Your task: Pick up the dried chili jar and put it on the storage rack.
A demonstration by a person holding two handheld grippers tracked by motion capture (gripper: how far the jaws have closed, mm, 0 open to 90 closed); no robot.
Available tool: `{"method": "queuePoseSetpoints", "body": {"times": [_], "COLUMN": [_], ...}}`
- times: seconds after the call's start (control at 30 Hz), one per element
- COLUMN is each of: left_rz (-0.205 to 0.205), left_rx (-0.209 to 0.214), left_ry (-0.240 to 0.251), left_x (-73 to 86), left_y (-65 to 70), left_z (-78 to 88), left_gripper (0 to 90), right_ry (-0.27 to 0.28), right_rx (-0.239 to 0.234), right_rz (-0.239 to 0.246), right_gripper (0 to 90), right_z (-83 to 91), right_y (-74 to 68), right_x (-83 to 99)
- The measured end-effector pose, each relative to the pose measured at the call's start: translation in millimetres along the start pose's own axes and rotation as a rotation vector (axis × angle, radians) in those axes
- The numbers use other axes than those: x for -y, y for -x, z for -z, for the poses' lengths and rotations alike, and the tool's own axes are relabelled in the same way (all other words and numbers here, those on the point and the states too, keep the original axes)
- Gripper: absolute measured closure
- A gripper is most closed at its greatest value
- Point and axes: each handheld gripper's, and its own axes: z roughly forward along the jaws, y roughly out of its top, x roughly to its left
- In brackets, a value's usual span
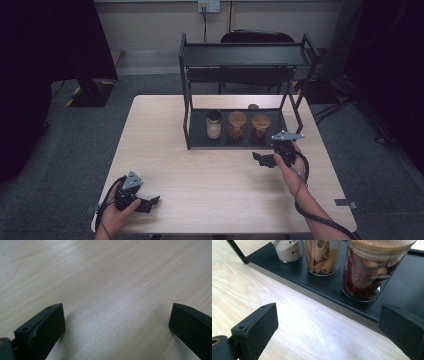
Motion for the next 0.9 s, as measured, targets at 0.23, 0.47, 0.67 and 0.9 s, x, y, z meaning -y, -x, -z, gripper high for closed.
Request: {"method": "queuePoseSetpoints", "body": {"times": [0.23, 0.47, 0.67, 0.9], "left_rz": [0.000, 0.000, 0.000, 0.000], "left_rx": [0.000, 0.000, 0.000, 0.000], "left_ry": [0.000, 0.000, 0.000, 0.000], "left_x": [0.0, 0.0, 0.0, 0.0], "left_y": [0.0, 0.0, 0.0, 0.0], "left_z": [0.0, 0.0, 0.0, 0.0], "left_gripper": [0.1, 0.1, 0.1, 0.1], "right_ry": [0.002, -0.004, -0.003, -0.010], "right_rx": [-0.011, -0.026, -0.038, -0.046], "right_rz": [0.007, 0.008, 0.008, 0.010], "right_gripper": [1.7, 1.7, 1.7, 1.7], "right_z": [5.8, 10.5, 14.3, 15.9], "right_y": [0.1, -0.2, -1.4, -2.6], "right_x": [6.1, 12.0, 16.8, 23.0]}}
